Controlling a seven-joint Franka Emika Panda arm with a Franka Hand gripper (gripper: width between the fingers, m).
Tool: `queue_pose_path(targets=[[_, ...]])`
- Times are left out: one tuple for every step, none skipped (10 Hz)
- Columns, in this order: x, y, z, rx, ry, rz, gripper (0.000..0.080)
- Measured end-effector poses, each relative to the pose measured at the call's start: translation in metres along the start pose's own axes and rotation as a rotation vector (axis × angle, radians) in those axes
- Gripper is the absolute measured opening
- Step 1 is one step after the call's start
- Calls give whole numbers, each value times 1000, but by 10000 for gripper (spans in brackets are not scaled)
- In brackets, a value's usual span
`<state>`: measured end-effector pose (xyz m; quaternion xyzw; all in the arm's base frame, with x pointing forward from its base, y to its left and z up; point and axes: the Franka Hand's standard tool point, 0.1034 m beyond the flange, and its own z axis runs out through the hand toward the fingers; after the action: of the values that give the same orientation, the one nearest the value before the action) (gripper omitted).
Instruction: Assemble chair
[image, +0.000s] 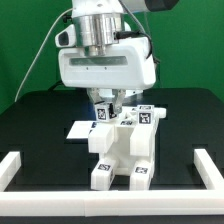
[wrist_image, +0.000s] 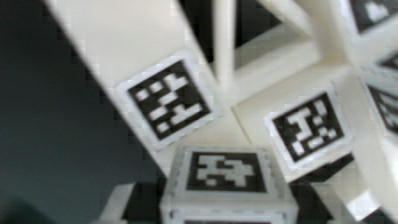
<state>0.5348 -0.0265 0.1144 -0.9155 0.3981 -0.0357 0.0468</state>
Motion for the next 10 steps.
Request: queue_pose_path(targets=[[-1,-5,0,-1,0,160,282],[-2,-9,1,-1,1,315,284],[-2,-12,2,-3,-1,486,284],[0,-14,2,7,-10,643,284],[0,-16,2,15,-23,795,284],[0,-16,2,25,-33,853,284],[0,-17,3,25,-33,849,291],[0,-17,3,25,-32,837,291],[-1,-17,3,24,-31,789,488],[-4,-18,3,22,-29,656,488]])
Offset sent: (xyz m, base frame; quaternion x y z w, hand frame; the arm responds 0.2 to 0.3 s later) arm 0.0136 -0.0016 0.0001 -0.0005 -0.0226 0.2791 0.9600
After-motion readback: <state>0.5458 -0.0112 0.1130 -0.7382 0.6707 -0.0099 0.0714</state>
